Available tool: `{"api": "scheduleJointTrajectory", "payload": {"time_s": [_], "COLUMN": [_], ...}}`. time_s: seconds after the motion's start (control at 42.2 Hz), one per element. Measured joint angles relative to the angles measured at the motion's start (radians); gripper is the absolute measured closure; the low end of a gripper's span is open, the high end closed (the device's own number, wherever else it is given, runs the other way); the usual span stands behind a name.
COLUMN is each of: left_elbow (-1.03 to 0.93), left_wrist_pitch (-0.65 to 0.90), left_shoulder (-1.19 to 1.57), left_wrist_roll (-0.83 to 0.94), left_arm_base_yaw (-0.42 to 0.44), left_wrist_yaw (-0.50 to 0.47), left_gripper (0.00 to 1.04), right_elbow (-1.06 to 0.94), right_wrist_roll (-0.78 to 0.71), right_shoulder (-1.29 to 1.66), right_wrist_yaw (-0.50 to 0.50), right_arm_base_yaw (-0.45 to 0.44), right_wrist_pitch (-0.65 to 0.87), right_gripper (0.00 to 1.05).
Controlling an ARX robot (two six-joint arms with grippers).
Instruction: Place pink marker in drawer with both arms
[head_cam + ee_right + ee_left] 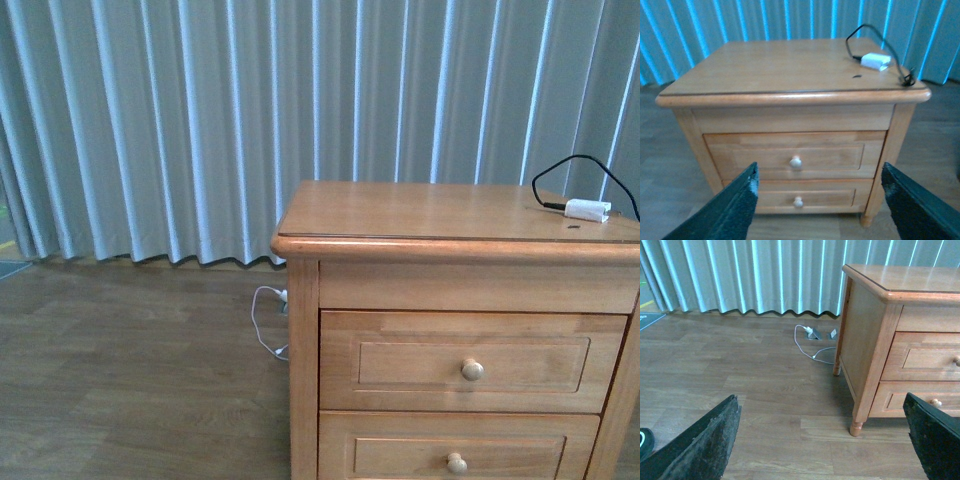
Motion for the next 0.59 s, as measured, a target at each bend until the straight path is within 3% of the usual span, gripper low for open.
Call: {"api": "scheduleJointTrajectory", "payload": {"time_s": [0.284,0.355,0.474,0.592], "left_elbow": [0.000,0.000,0.000,0.000], "left_wrist_pitch": [0.000,0.000,0.000,0.000], "left_shoulder": [0.000,0.000,0.000,0.000], "left_wrist_roll": [0.000,0.000,0.000,0.000], "left_arm_base_yaw": [0.000,0.000,0.000,0.000], "left_wrist_yaw": [0.000,0.000,0.000,0.000], "left_gripper": [0.06,0.06,0.06,0.06], "right_elbow": [-0.188,-0.210,-0.244,-0.280], "right_wrist_roll": [-0.037,-0.038,-0.040,-0.040], "right_shoulder": [-0.171,-0.201,-0.253,-0.323], "right_wrist_yaw": [-0.079,-0.091,-0.119,-0.192], "right_arm_base_yaw": [-0.091,-0.103,-0.127,-0.208], "right_wrist_pitch": [0.051,0.043,0.024,-0.011], "right_gripper": [0.93,1.03,1.03,1.03]}}
